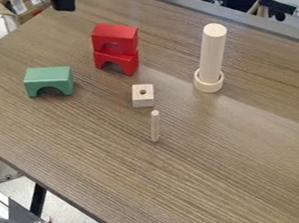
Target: Put the green arc on top of the red arc tower
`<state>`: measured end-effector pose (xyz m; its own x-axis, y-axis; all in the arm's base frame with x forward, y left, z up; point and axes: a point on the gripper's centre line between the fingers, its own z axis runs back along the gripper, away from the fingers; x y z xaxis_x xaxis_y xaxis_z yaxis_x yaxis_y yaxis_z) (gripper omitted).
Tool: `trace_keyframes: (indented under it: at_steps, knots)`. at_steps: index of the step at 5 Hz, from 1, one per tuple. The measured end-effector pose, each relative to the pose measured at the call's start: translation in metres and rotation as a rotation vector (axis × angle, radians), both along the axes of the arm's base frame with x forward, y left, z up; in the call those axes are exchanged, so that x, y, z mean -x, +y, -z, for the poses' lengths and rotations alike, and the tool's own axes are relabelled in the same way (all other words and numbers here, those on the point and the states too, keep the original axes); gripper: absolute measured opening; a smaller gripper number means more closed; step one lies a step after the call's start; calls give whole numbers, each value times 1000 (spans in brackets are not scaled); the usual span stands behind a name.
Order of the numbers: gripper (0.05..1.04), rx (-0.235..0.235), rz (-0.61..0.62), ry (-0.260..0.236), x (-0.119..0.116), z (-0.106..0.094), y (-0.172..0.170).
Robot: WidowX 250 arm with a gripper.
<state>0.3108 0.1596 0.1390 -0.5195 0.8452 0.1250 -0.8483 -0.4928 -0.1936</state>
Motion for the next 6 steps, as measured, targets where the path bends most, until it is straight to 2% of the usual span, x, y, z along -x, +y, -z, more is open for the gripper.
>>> trace_keyframes:
  at_steps: [1, 2, 3, 5, 6]
  knots:
    - [999, 15, 1, 30, 2, 11, -2]
    - [999, 1, 0, 71, 11, 27, 0]
    - [999, 7, -13, 91, 24, 43, 6]
    - [999, -3, -21, 137, 44, 62, 16]
    - [999, 8, -25, 157, 51, 70, 17]
